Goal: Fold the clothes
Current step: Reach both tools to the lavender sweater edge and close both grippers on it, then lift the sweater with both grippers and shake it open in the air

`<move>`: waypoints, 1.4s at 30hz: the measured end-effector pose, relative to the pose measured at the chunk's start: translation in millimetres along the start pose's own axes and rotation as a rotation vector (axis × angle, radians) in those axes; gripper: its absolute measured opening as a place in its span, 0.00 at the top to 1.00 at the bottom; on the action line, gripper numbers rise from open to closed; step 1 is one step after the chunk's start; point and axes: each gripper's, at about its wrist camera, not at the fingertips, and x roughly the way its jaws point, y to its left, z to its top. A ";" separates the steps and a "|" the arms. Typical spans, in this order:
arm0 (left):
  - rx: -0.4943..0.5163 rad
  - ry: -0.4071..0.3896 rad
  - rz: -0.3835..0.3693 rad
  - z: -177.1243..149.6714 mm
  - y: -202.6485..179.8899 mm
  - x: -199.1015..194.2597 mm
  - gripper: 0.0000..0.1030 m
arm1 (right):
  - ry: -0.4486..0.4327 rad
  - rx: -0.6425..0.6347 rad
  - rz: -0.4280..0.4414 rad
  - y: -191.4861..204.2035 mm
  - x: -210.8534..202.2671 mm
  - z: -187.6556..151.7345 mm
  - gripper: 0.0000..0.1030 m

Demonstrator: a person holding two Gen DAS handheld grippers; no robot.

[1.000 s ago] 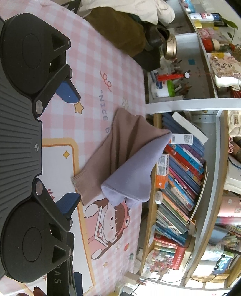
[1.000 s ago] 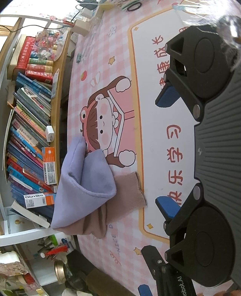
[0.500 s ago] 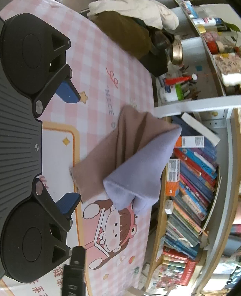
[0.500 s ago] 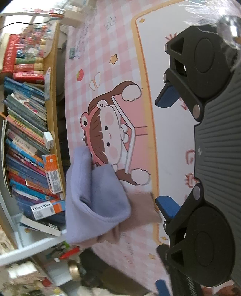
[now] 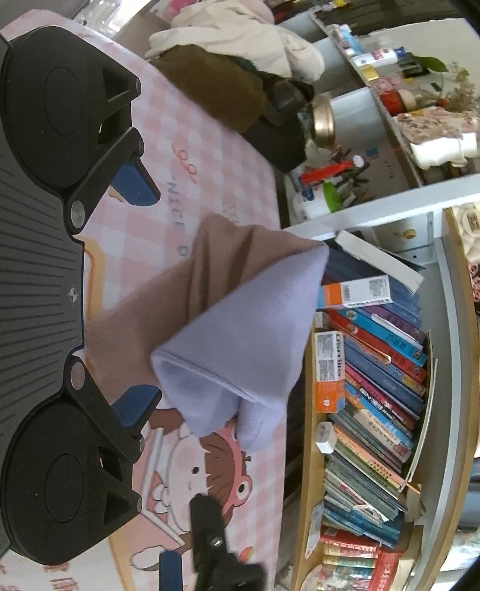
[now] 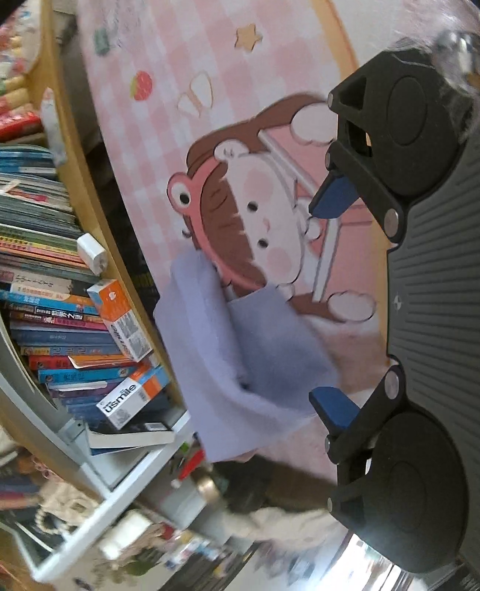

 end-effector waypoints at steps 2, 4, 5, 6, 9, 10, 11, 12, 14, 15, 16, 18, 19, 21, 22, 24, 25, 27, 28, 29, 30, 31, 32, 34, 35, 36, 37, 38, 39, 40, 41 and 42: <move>0.021 -0.015 -0.001 6.2 -8.3 1.8 0.00 | 0.006 0.024 0.027 -2.0 3.6 9.8 0.11; 0.036 -0.015 -0.002 10.8 -14.1 7.9 0.00 | 0.010 0.057 0.057 -5.8 5.8 17.5 0.15; 0.043 -0.014 -0.002 13.1 -16.9 11.1 0.00 | 0.014 0.073 0.069 -7.4 7.3 20.7 0.18; 0.050 -0.013 -0.002 15.3 -19.7 14.4 0.00 | 0.018 0.089 0.081 -9.0 8.8 24.0 0.19; 0.071 -0.011 -0.003 22.0 -28.1 24.1 0.00 | 0.031 0.126 0.097 -12.4 13.5 30.6 0.20; 0.078 -0.010 -0.003 24.2 -30.9 27.4 0.00 | 0.037 0.131 0.089 -12.7 15.6 31.8 0.20; 0.085 -0.010 -0.003 26.5 -33.7 30.7 0.00 | 0.042 0.136 0.081 -13.1 17.6 32.9 0.20; 0.092 -0.009 -0.004 28.7 -36.5 33.9 0.00 | 0.050 0.142 0.075 -13.3 19.0 33.1 0.20; 0.103 0.002 0.012 30.8 -37.1 48.4 0.00 | 0.057 0.160 0.082 -14.6 20.3 33.7 0.20; 0.105 0.006 0.024 30.8 -36.7 55.3 0.03 | 0.059 0.167 0.090 -14.5 20.1 33.8 0.20; 0.107 0.010 0.035 30.8 -36.3 62.2 0.11 | 0.060 0.169 0.097 -14.2 19.8 33.7 0.20; 0.083 0.011 0.035 26.5 -28.0 62.2 0.46 | 0.061 0.172 0.106 -13.6 19.1 33.1 0.20; 0.069 0.012 0.034 24.2 -23.6 61.6 0.76 | 0.061 0.178 0.109 -13.8 18.7 32.6 0.20; 0.042 0.012 0.032 19.6 -14.7 60.4 0.85 | 0.061 0.197 0.117 -14.8 19.1 31.2 0.18; 0.051 -0.007 0.019 16.8 -11.6 52.3 0.88 | 0.062 0.216 0.125 -16.2 20.4 29.7 0.18; 0.073 -0.041 -0.013 12.5 -6.9 32.6 0.89 | 0.070 0.270 0.146 -19.5 25.3 26.2 0.17; 0.081 -0.051 -0.031 11.3 -5.2 22.3 0.89 | 0.075 0.300 0.158 -21.2 28.2 24.3 0.17; 0.098 -0.070 -0.067 8.9 -1.8 1.7 0.89 | 0.089 0.380 0.189 -25.9 35.1 17.3 0.17; 0.104 -0.086 -0.084 8.0 0.7 -9.3 0.89 | 0.092 0.417 0.201 -27.7 37.9 14.5 0.17; 0.110 -0.103 -0.102 7.2 3.3 -20.5 0.89 | 0.095 0.454 0.212 -29.5 40.6 11.6 0.17; 0.114 -0.113 -0.116 6.0 5.0 -28.9 0.89 | 0.095 0.487 0.218 -31.6 42.8 8.9 0.17; 0.117 -0.122 -0.130 4.7 6.6 -36.7 0.89 | 0.095 0.520 0.225 -33.8 44.9 6.1 0.17; 0.121 -0.131 -0.143 3.4 8.2 -44.5 0.89 | 0.096 0.551 0.230 -35.9 47.0 3.3 0.17; 0.126 -0.135 -0.167 -1.2 10.5 -56.2 0.89 | 0.107 0.596 0.224 -38.9 49.9 -3.0 0.19; 0.133 -0.135 -0.176 -3.8 10.4 -61.8 0.89 | 0.119 0.617 0.218 -40.0 51.4 -6.8 0.23; 0.140 -0.136 -0.181 -7.3 10.0 -67.7 0.89 | 0.131 0.637 0.212 -41.1 52.5 -10.6 0.26; 0.147 -0.138 -0.184 -10.5 9.8 -72.5 0.89 | 0.139 0.650 0.199 -42.4 52.0 -13.6 0.41; 0.151 -0.138 -0.186 -13.3 10.1 -76.1 0.89 | 0.146 0.662 0.188 -43.8 51.5 -16.5 0.63; 0.154 -0.138 -0.188 -16.0 10.6 -79.5 0.89 | 0.149 0.667 0.184 -46.3 50.4 -18.0 0.69; 0.158 -0.137 -0.189 -18.7 11.1 -82.8 0.89 | 0.152 0.671 0.179 -48.7 49.3 -19.4 0.75; 0.162 -0.133 -0.195 -21.9 11.0 -85.6 0.89 | 0.152 0.676 0.176 -51.2 47.9 -20.8 0.81; 0.170 -0.133 -0.201 -24.6 10.3 -88.6 0.89 | 0.137 0.684 0.187 -54.3 44.9 -21.7 0.84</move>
